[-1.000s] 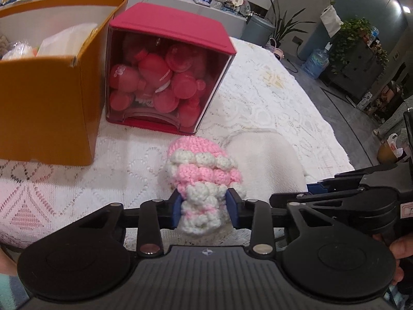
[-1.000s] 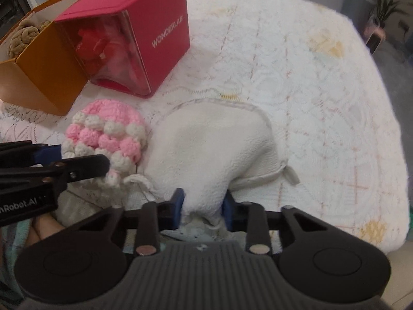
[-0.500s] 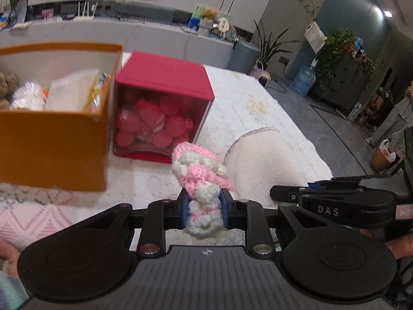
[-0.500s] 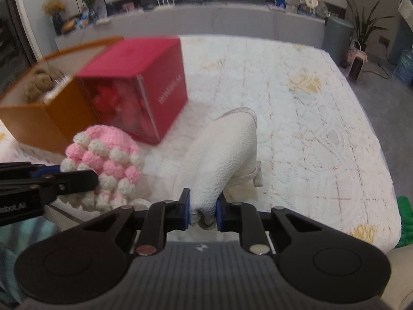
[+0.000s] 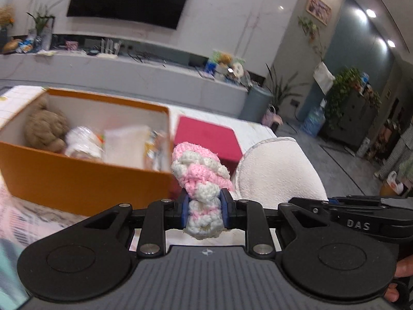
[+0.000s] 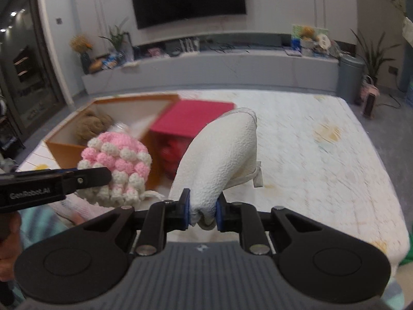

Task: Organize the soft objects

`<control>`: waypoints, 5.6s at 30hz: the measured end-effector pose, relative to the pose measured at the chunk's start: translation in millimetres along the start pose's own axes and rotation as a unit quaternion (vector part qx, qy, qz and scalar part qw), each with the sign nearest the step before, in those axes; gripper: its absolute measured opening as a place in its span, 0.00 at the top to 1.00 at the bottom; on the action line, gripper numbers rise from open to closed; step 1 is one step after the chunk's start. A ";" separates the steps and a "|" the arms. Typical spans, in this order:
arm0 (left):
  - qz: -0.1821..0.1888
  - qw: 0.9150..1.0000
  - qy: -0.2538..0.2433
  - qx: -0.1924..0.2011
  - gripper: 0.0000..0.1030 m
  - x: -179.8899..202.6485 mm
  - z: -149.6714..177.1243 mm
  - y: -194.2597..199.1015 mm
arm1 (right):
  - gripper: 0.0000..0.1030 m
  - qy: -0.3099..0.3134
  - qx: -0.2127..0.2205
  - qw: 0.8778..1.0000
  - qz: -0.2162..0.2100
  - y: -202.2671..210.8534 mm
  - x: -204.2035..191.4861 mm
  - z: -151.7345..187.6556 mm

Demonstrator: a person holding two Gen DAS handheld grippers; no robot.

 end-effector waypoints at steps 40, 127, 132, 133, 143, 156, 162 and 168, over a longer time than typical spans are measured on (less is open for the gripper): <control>-0.101 0.981 0.032 -0.161 0.73 -178.1 -77.6 -70.1 | 0.82 0.081 -0.201 0.969 -0.117 -223.6 -154.8 -115.4; -0.179 0.982 -0.045 0.044 0.01 -21.8 59.2 87.8 | 0.03 -0.024 0.133 0.983 0.125 88.9 -110.1 75.5; -0.185 0.981 -0.051 0.036 0.01 -22.5 65.0 84.3 | 0.03 -0.033 0.107 0.986 0.122 79.9 -106.2 77.1; -0.185 0.981 -0.052 0.034 0.01 -22.1 65.6 83.9 | 0.03 -0.035 0.104 0.987 0.121 78.3 -105.5 78.0; -0.183 0.981 -0.052 0.029 0.01 -23.1 65.4 83.2 | 0.03 -0.042 0.096 0.987 0.122 73.9 -102.7 78.9; -0.180 0.982 -0.055 0.026 0.01 -21.9 66.4 82.5 | 0.03 -0.042 0.092 0.987 0.122 73.9 -103.1 78.6; -0.181 0.982 -0.056 0.026 0.01 -21.9 66.5 82.4 | 0.03 -0.041 0.091 0.988 0.122 73.2 -103.1 79.4; -0.181 0.981 -0.056 0.028 0.01 -21.4 66.2 82.6 | 0.03 -0.044 0.089 0.988 0.121 72.6 -101.2 80.2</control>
Point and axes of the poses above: each gripper's, at about its wrist camera, not at the fingertips, and y roughly against the way its jaws point, x to its right, z to its underside, the point moved 2 cm from there along -y, roughly the way its jaws point, and after that the axes turned 7 degrees about -x, right-handed, at the moved point
